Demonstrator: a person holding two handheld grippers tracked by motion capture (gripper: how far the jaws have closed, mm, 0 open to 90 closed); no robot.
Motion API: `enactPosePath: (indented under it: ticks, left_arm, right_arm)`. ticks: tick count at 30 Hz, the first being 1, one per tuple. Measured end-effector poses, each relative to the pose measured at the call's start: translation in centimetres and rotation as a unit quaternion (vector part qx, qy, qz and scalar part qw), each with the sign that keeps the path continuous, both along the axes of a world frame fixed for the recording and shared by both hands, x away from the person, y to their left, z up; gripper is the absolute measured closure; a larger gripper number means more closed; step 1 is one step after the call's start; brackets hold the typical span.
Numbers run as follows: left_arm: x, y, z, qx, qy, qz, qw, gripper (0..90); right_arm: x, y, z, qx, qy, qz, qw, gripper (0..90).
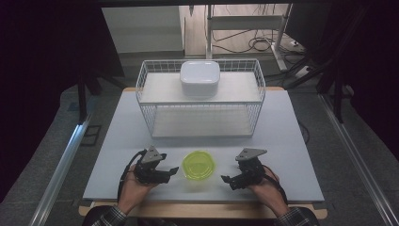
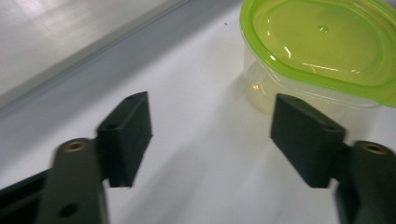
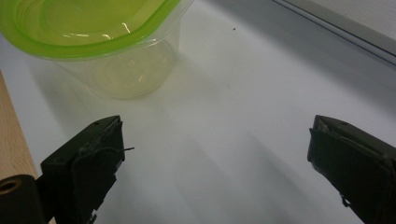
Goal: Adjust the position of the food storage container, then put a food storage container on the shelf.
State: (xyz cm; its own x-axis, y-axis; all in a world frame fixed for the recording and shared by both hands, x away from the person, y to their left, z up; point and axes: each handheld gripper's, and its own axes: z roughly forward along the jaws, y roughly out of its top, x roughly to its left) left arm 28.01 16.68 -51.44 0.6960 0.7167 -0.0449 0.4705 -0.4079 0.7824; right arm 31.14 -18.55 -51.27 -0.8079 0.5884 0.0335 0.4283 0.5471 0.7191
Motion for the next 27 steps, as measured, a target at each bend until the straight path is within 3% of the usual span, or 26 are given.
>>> enactPosePath:
  ticks: [4,14,21,27]
  left_arm:
    - [-0.6,0.5,0.0,-0.022,0.004,-0.002,0.9998,19.2]
    - [-2.3,0.9,-0.6,0.002,0.002,-0.006,1.0000,5.4]
    - [-2.8,1.5,-0.8,-0.009,-0.005,-0.003,0.9999,2.1]
    - [-2.8,1.6,-1.1,-0.005,-0.006,-0.001,1.0000,1.3]
  right_arm:
    - [0.0,0.0,0.1,0.005,0.001,-0.002,1.0000,3.8]
    - [-0.1,-0.1,0.4,0.026,-0.009,-0.009,0.9996,3.4]
    - [0.0,0.0,0.3,0.028,-0.004,-0.009,0.9996,3.3]
    - [0.1,0.0,0.3,0.031,0.007,-0.024,0.9992,2.4]
